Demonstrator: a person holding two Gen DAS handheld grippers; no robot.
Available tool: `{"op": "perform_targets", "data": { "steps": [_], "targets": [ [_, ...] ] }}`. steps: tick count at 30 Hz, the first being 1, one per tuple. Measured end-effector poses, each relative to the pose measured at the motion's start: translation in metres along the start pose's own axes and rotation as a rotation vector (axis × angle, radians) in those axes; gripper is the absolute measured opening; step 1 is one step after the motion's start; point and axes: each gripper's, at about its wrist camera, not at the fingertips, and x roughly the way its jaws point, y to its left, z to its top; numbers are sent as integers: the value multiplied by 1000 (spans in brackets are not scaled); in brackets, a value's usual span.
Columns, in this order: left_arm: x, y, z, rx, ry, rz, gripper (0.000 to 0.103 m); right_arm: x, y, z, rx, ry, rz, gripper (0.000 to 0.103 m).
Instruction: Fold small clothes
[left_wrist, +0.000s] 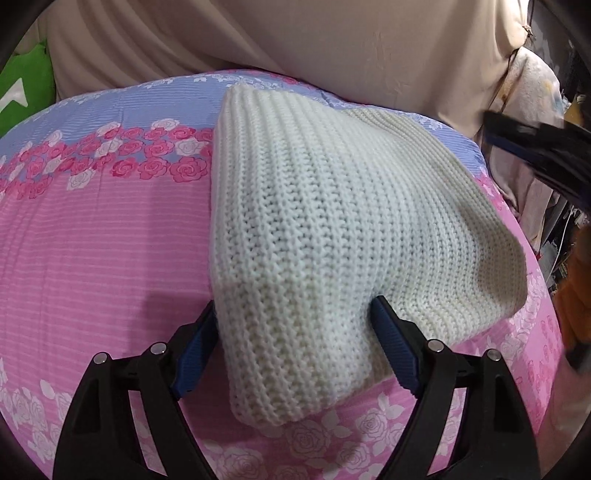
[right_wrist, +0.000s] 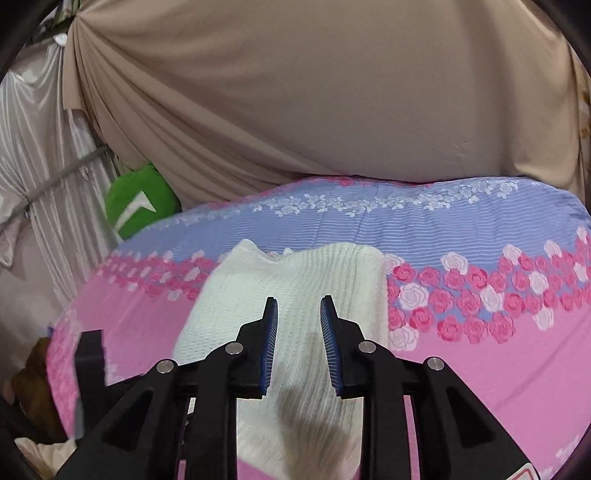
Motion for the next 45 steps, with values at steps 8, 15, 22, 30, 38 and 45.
{"op": "perform_targets", "data": {
  "steps": [8, 15, 22, 30, 38, 45],
  "targets": [
    [0, -2, -4, 24, -21, 3, 82, 44, -28, 5, 76, 81, -70, 14],
    [-1, -4, -5, 22, -27, 11, 83, 21, -18, -50, 77, 89, -132, 12],
    [-20, 1, 0, -42, -25, -17, 76, -43, -8, -53, 108, -27, -37, 14],
    [-58, -24, 43, 4, -160, 12, 77, -23, -5, -106, 102, 134, -53, 11],
    [-13, -35, 29, 89, -89, 161, 82, -34, 8, -114, 84, 127, -33, 17],
    [-2, -16, 31, 1, -36, 121, 92, -27, 0, -118, 118, 131, 13, 14]
  ]
}}
